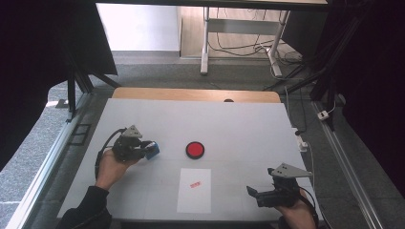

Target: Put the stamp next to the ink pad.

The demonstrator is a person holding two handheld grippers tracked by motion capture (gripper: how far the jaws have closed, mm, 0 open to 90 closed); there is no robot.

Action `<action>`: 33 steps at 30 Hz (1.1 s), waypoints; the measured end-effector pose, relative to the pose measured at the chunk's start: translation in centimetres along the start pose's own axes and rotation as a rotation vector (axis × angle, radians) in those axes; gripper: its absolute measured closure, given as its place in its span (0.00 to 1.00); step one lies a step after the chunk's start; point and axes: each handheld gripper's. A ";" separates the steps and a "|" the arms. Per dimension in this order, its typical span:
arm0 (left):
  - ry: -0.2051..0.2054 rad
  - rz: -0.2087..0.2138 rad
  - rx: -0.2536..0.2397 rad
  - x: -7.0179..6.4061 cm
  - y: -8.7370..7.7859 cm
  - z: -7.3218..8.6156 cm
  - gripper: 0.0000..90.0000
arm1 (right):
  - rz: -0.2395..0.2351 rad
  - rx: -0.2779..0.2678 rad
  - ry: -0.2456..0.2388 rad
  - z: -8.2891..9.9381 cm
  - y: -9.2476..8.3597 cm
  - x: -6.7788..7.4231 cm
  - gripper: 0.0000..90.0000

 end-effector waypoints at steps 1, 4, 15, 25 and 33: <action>-0.002 -0.002 0.003 0.0 0.1 0.1 0.78 | 0.000 0.000 0.000 0.0 0.0 0.0 0.00; -0.003 -0.009 0.014 0.2 0.4 0.3 0.78 | -0.003 -0.001 0.001 0.0 0.0 0.0 0.00; 0.002 -0.013 0.050 0.2 1.2 0.7 0.78 | -0.010 0.011 -0.006 0.0 0.1 0.0 0.00; -0.009 0.000 0.083 0.3 1.6 0.9 0.72 | -0.012 0.017 -0.014 0.0 0.1 0.1 0.00; -0.092 0.036 0.051 0.7 1.1 0.7 0.62 | -0.014 0.019 -0.014 0.0 0.2 0.1 0.00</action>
Point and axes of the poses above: each handheld gripper's, and its own axes: y roughly forward along the jaws, z roughly out of its underside, x roughly to its left, and after that the axes turned 13 degrees about -z, right-handed
